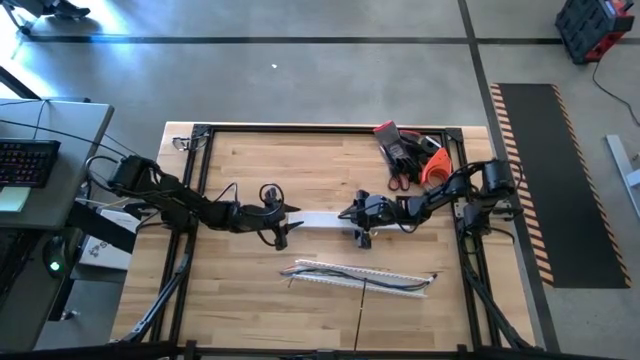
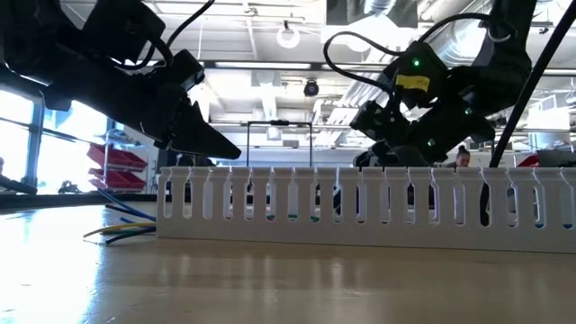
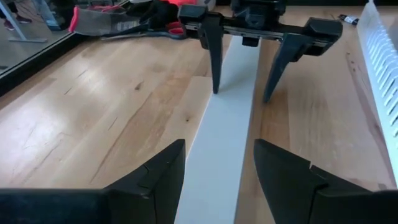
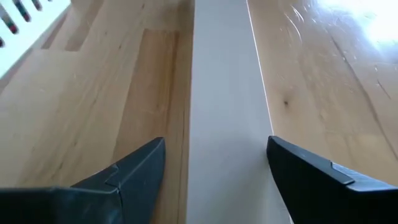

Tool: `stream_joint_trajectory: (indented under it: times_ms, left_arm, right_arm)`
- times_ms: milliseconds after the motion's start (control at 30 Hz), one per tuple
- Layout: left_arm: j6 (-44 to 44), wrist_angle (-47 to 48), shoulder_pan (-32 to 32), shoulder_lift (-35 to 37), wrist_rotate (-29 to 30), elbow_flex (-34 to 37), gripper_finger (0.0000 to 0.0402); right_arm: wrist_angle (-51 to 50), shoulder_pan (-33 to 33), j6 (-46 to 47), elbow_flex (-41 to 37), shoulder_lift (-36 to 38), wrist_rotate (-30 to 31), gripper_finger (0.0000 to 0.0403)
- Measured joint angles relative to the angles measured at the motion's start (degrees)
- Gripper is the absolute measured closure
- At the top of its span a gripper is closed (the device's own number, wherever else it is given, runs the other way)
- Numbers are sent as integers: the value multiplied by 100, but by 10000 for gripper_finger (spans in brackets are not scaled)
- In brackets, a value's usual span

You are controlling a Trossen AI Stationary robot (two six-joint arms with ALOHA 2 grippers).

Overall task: Ziptie cables
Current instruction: Close the white cable duct

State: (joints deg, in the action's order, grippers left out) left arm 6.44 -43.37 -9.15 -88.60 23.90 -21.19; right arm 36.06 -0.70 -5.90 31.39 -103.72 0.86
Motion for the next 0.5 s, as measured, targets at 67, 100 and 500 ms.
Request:
stream_joint_trajectory:
  times_ms: [67, 100, 500]
  left_arm:
    - [0, 7, 0, 0, -38, 0, 227]
    - [0, 11, 1, 0, -79, 0, 227]
    - [-2, 15, 1, 0, -89, 0, 227]
  right_arm:
    - [-5, 3, 3, 43, 47, 0, 126]
    - [26, 3, 3, 73, 63, 0, 120]
    - [-596, -127, 125, 227, -5, 161, 65]
